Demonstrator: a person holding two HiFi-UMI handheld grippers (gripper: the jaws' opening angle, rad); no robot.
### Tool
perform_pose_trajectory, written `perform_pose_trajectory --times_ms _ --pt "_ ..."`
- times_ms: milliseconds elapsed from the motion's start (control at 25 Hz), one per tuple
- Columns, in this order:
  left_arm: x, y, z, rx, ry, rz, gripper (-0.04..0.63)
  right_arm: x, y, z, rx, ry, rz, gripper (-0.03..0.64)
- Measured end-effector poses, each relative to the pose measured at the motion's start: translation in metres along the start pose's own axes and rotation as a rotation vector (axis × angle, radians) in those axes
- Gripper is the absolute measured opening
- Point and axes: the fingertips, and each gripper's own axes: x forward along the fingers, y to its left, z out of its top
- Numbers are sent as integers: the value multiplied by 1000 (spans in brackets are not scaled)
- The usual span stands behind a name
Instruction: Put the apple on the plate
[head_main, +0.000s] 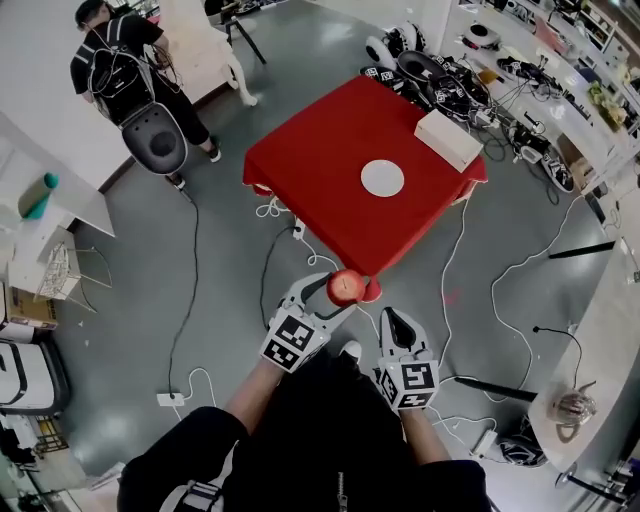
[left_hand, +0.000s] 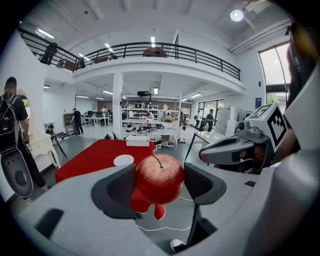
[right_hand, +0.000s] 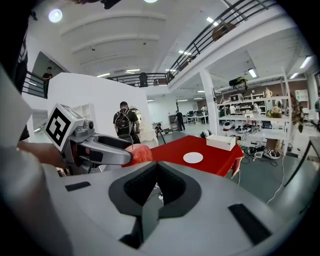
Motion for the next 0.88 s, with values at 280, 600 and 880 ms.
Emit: perform_pose_trajectory --times_ms 280,600,880 --pt "19 4 12 -1 11 5 305 4 -25 10 11 -4 -4 11" --pt "41 17 26 13 -11 10 305 9 -50 17 14 -19 -32 11" --pt "63 40 33 9 -13 -11 305 37 -60 25 13 -11 -41 11"
